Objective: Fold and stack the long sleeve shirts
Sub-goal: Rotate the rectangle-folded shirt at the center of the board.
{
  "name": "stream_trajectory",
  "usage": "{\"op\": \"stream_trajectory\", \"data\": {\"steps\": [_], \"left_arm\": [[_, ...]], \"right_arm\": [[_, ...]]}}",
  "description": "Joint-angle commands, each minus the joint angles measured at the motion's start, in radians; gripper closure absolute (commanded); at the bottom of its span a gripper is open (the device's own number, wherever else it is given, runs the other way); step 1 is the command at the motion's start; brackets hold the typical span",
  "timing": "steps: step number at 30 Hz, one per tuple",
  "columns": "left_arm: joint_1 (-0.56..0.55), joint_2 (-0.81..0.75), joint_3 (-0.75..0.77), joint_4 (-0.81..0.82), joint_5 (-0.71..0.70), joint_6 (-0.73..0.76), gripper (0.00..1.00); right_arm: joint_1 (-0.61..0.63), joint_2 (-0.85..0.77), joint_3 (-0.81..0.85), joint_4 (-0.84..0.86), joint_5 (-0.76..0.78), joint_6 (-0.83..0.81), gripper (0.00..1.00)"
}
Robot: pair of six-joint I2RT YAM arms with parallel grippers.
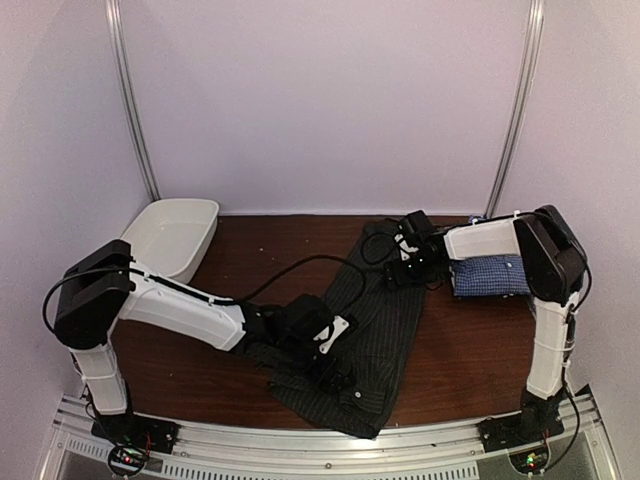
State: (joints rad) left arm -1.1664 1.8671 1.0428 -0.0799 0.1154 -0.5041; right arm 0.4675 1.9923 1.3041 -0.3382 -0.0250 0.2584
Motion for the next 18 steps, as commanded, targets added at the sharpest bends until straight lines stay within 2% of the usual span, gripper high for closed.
{"op": "stream_trajectory", "data": {"steps": [1, 10, 15, 18], "left_arm": [[-0.007, -0.058, -0.02, -0.052, -0.093, 0.009, 0.02], [-0.004, -0.185, -0.057, -0.066, -0.303, 0.011, 0.02], [0.008, -0.195, -0.068, -0.107, -0.3, 0.029, 0.02], [0.011, -0.211, -0.1, -0.099, -0.279, 0.044, 0.02]], "right_arm": [[-0.003, 0.113, 0.131, 0.026, -0.042, -0.017, 0.13], [-0.003, 0.295, 0.328, 0.022, -0.061, -0.098, 0.14], [-0.004, 0.427, 0.55, -0.05, 0.016, -0.213, 0.13], [-0.004, 0.435, 0.64, -0.081, 0.02, -0.277, 0.13]]}}
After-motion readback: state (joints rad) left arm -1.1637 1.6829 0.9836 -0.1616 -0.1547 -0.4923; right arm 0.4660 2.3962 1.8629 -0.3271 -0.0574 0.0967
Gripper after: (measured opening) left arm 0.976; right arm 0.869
